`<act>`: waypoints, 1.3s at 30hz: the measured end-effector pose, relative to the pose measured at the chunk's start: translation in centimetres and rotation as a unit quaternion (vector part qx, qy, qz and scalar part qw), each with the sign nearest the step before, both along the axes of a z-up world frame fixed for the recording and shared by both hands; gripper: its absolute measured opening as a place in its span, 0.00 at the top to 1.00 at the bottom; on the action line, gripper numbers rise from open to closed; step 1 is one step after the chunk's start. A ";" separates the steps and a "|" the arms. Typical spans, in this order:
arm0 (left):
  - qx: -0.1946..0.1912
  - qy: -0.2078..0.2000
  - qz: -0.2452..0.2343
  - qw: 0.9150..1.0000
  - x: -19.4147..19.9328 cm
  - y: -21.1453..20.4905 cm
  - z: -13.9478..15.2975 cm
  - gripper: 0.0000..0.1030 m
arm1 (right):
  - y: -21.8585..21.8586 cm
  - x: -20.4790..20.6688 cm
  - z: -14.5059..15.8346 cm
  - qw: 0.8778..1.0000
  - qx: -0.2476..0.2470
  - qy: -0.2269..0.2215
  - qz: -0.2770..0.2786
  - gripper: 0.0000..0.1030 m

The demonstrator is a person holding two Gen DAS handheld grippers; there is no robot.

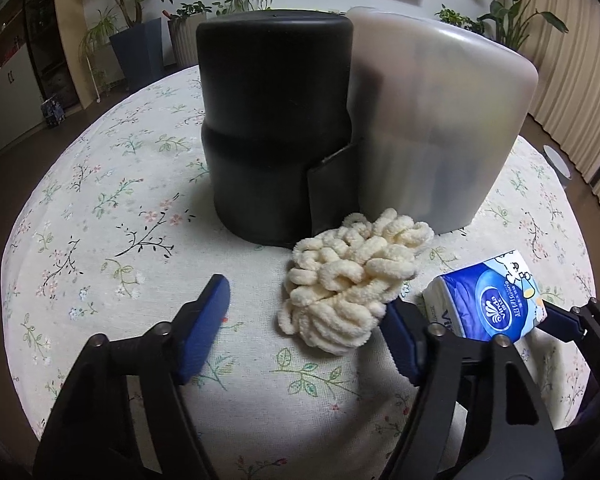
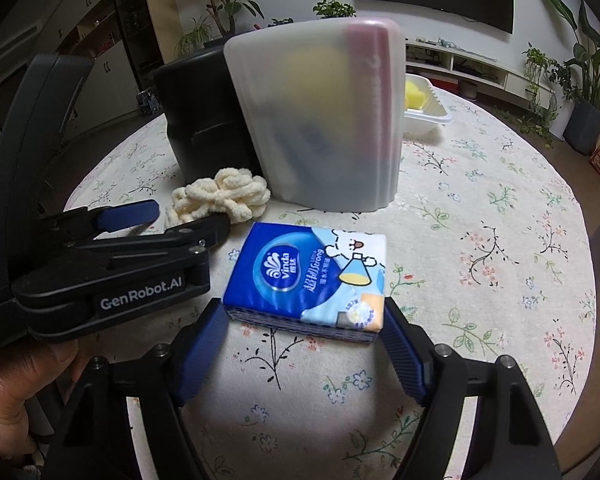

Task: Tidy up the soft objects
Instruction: 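Grasp the cream knotted scrunchie with the left tool while the right tool grasps the blue tissue pack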

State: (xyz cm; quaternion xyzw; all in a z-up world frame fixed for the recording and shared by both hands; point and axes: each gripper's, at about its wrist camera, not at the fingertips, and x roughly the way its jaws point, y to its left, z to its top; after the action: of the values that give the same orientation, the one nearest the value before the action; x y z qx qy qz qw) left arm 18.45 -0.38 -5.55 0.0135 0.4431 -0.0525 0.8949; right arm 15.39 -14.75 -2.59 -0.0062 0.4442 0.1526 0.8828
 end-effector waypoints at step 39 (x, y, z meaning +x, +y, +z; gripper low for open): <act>-0.036 -0.011 -0.009 0.999 -1.6 0.8 0.8 0.79 | -1.0 -0.7 0.5 1.000 0.013 -0.008 -0.007 0.25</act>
State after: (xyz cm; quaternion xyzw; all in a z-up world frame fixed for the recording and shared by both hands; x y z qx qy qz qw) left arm 16.83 0.42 -4.79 -0.0143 0.4306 -0.0766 0.8992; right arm 14.67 -15.75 -2.10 0.0070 0.4352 0.1519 0.8874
